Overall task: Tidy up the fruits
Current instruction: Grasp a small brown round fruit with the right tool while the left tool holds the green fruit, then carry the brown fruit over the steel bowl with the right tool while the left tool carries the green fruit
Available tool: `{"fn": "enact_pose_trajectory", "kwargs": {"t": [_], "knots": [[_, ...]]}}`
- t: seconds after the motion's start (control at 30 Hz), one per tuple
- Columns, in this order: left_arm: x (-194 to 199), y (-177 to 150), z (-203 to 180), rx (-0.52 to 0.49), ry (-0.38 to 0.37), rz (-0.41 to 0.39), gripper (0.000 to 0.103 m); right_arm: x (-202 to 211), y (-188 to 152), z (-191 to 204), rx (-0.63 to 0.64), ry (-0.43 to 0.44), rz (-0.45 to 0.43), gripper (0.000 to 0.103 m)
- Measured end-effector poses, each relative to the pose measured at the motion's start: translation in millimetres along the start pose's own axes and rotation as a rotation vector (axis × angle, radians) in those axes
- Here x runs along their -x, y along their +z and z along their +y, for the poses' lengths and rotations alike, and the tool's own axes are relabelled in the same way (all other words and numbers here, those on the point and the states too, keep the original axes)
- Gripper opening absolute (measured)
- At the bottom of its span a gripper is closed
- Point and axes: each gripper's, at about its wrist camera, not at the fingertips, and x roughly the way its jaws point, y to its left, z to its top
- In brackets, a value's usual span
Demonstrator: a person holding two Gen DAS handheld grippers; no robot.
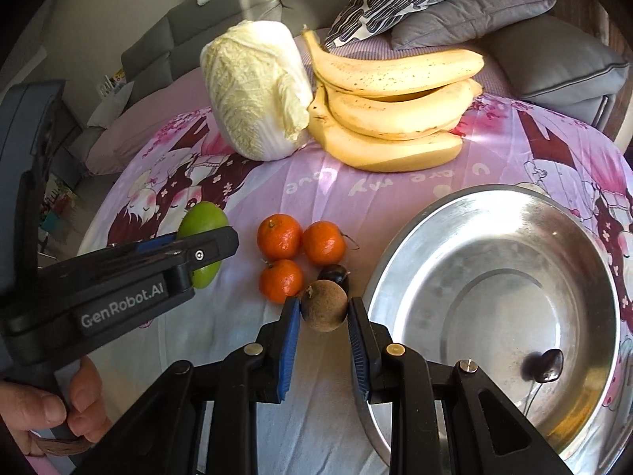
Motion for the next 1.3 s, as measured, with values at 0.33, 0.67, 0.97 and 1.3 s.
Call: {"fn": "enact_pose_trajectory", "kwargs": {"t": [0.33, 0.67, 0.97, 1.3], "knots": [[0.6, 8.6, -54.3, -0.145, -0.029, -0.009, 0.038, 21.1, 5.9, -51.3, -0.128, -0.055, -0.051, 0.027], [-9.8, 6.7, -109.2, -0.275, -0.103, 0.022, 0.038, 39.1, 3.5, -110.9, -0.277, -0.141, -0.091, 0.027], [-30.3, 9.9, -143.2, -0.337, -0.118, 0.055, 0.038, 45.1, 3.2, -136.1, -0.332, -0.2, -0.114, 0.027], [-49.5, 6.5, -147.6, -0.308, -0.142, 0.096, 0.038, 31.2, 3.6, -143.9, -0.333, -0.252, -0.084, 0.027]]}}
